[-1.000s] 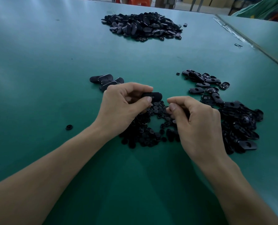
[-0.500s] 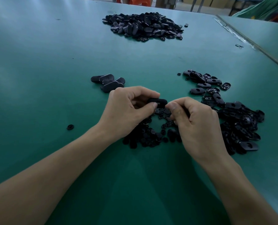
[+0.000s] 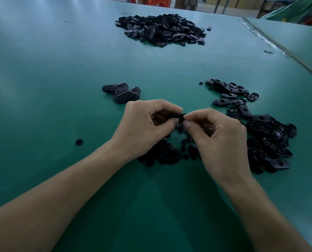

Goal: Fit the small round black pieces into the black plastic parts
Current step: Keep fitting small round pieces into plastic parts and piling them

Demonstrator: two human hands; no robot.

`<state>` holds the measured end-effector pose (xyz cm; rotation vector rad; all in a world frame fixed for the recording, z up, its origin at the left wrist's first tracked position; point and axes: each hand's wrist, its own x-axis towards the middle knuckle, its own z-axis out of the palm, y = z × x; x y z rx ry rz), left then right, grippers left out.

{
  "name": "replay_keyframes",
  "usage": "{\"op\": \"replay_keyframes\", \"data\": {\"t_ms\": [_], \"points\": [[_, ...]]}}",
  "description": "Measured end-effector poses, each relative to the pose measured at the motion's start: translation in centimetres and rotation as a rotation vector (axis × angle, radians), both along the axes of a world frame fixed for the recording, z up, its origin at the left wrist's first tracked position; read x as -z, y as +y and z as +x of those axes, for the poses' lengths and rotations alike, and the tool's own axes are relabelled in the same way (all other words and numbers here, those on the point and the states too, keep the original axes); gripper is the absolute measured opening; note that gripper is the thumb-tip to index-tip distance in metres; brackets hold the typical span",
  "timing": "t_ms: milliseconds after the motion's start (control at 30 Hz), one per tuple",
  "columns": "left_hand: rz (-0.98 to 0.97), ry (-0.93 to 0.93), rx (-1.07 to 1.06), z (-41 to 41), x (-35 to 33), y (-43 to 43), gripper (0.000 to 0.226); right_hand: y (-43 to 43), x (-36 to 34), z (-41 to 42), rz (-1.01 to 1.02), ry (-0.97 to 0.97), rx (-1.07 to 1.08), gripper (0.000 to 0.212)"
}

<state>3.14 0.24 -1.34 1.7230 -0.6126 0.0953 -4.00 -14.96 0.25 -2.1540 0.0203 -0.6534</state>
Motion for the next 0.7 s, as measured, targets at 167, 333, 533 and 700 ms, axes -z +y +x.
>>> {"op": "replay_keyframes", "data": {"t_ms": [167,333,533,700], "points": [[-0.026,-0.007,0.019,-0.2,-0.1,-0.1,0.023,0.2,0.1,0.1,0.048,-0.011,0.019,0.018],[-0.07,0.026,0.042,-0.3,-0.2,-0.1,0.022,0.9,0.2,0.1,0.098,-0.012,0.011,0.019],[-0.062,0.027,0.06,-0.2,-0.2,0.0,0.022,1.1,0.1,0.1,0.107,-0.009,0.025,0.024],[-0.068,0.026,0.069,-0.4,-0.3,0.0,0.022,1.0,0.2,0.1,0.092,0.004,0.012,0.021]]}}
